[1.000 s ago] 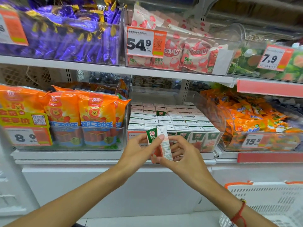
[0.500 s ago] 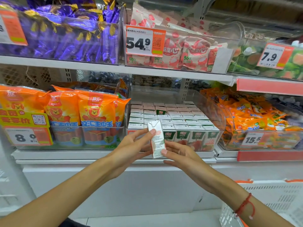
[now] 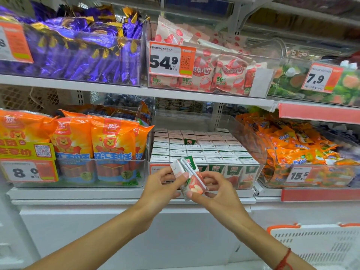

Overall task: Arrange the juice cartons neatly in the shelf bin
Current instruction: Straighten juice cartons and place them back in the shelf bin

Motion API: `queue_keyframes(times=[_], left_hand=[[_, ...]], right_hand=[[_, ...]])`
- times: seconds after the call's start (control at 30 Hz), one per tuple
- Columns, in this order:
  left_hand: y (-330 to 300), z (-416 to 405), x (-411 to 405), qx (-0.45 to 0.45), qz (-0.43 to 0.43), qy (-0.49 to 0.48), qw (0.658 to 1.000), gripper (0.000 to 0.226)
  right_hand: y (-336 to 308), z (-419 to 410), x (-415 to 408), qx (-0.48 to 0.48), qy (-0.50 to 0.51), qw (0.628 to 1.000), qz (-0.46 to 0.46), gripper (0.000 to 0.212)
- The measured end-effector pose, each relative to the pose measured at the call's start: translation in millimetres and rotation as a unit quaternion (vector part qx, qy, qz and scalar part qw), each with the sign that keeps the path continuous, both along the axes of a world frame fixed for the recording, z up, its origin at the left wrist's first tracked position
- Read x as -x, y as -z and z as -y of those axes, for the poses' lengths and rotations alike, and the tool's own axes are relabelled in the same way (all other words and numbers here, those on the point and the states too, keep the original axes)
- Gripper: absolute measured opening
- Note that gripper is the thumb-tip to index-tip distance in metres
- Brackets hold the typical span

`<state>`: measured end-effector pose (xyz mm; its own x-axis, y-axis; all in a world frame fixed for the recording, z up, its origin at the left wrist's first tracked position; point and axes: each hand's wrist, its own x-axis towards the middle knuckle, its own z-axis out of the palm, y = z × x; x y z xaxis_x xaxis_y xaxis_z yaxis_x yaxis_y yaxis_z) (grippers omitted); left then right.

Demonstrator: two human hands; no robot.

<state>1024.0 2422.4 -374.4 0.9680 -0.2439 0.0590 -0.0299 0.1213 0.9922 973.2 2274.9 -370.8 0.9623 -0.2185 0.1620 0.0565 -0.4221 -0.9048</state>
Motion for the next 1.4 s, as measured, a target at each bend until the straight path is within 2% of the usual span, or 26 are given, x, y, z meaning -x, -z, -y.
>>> queue_keyframes(times=[0.1,0.23,0.3,0.4,0.5,0.6,0.7,0.77,0.83,0.9,0.97,1.03,1.13,1.27,1.4], left_hand=[[-4,-3,0,0.02,-0.021,0.041,0.999,0.01],[-9,-11,-1,0.037,-0.064,0.105,0.992,0.014],[-10,-12,-2,0.051,-0.079,0.112,0.989,0.02],[-10,-12,-4,0.073,-0.096,0.076,0.99,0.026],[-8,-9,-2,0.035,-0.081,0.037,0.995,0.017],[-11,-5,0,-0.001,-0.056,0.05,0.997,0.017],[-15,-1,2,0.013,-0.054,0.073,0.996,0.015],[-13,1,2,0.006,-0.022,0.065,0.998,0.013],[-12,0,2,-0.002,0.002,0.043,0.999,0.014],[-12,-4,1,-0.03,0.031,0.028,0.999,0.023],[-14,-9,-1,-0.057,0.077,0.024,0.995,0.035],[-16,-14,-2,-0.096,0.143,0.019,0.985,0.05],[-16,-17,-2,-0.174,0.25,-0.001,0.952,0.068],[-14,-15,1,-0.219,0.362,-0.016,0.906,0.06],[-15,-11,2,-0.235,0.395,-0.023,0.888,0.067]], right_hand=[[-4,3,-2,-0.021,-0.022,0.999,-0.034,0.045],[-13,15,-1,-0.159,-0.135,0.971,-0.12,0.03],[-13,19,-1,-0.194,-0.153,0.962,-0.115,0.031],[-13,18,-1,-0.196,-0.114,0.971,-0.073,0.041],[-12,11,-1,-0.126,-0.068,0.989,-0.018,0.038],[-11,4,0,-0.041,-0.034,0.997,0.054,0.041],[-9,0,2,0.081,0.003,0.99,0.114,0.053],[-8,-3,3,0.159,0.007,0.977,0.14,0.062],[-7,-5,4,0.196,-0.011,0.971,0.138,0.07],[-8,-2,6,0.157,-0.054,0.981,0.095,0.072],[-13,5,8,0.051,-0.116,0.991,0.032,0.067],[-18,13,9,-0.045,-0.161,0.986,-0.002,0.054],[-24,15,10,-0.132,-0.159,0.978,-0.007,0.031],[-25,11,8,-0.156,-0.092,0.983,0.009,0.05],[-26,15,9,-0.165,-0.085,0.982,0.023,0.048]])
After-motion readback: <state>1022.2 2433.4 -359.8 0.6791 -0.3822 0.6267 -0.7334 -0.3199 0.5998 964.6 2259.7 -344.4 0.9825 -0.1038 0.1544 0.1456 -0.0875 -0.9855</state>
